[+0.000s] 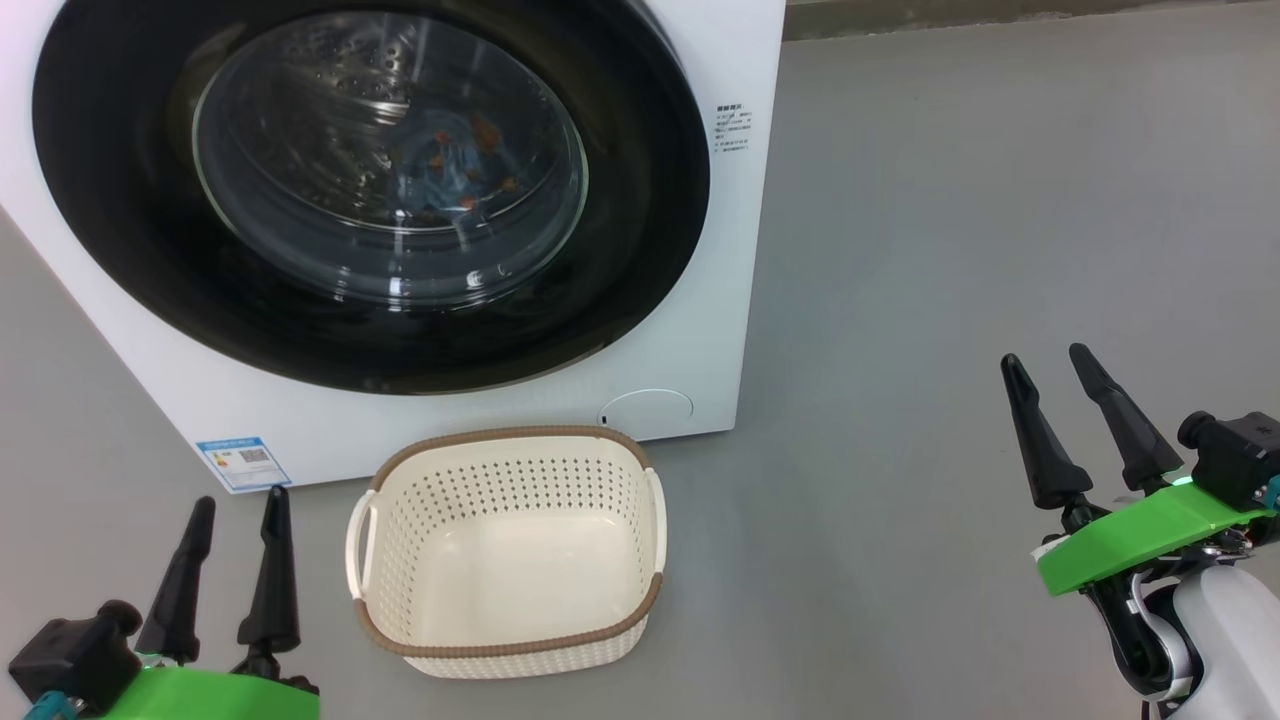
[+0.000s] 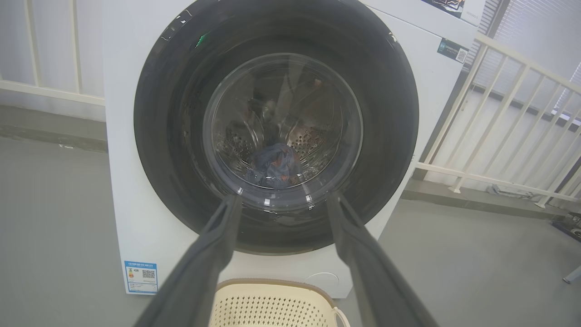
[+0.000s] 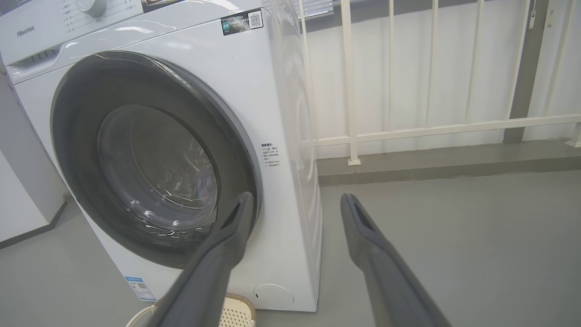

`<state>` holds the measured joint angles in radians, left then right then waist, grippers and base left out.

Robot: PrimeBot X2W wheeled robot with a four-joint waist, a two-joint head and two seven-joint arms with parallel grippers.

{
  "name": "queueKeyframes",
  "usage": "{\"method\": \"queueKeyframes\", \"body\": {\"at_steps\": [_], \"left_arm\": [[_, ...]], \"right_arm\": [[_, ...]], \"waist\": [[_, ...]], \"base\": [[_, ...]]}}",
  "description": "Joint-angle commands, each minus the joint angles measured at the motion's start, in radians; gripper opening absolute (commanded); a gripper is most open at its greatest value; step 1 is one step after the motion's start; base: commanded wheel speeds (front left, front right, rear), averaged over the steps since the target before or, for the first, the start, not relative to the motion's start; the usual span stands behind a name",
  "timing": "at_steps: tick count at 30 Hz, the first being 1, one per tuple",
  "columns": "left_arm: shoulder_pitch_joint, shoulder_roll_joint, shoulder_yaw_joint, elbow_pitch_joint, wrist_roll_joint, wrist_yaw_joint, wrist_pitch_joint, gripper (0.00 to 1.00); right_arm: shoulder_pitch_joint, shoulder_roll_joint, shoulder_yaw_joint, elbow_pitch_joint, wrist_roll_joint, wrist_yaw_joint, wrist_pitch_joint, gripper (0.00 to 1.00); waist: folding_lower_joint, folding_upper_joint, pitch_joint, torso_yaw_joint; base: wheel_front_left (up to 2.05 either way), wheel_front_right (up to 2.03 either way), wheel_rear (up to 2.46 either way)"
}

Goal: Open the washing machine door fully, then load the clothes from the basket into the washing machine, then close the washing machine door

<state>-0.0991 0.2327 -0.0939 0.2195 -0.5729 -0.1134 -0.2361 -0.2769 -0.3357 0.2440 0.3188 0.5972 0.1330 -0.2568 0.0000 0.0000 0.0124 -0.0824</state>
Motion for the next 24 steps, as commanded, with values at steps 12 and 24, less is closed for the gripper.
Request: {"method": "queueKeyframes", "body": {"at_steps": [12,24], "left_arm": [[-0.030,0.024,0.025,-0.022,-0.014,0.010,-0.001,1.00],[-0.036,0.028,0.024,-0.018,-0.020,0.011,-0.004,1.00]], "right_arm": [[0.004,-0.002,0.006,-0.017,-0.018,-0.002,-0.005,1.00],[0.002,0.004,0.006,-0.013,-0.021,-0.002,-0.005,1.00]], "waist": [[0.0000,0.0000,0.005,0.011],[0.0000,0.0000,0.009,0.012]], "base": [[0.00,0.00,0.00],[0.00,0.00,0.00]]}}
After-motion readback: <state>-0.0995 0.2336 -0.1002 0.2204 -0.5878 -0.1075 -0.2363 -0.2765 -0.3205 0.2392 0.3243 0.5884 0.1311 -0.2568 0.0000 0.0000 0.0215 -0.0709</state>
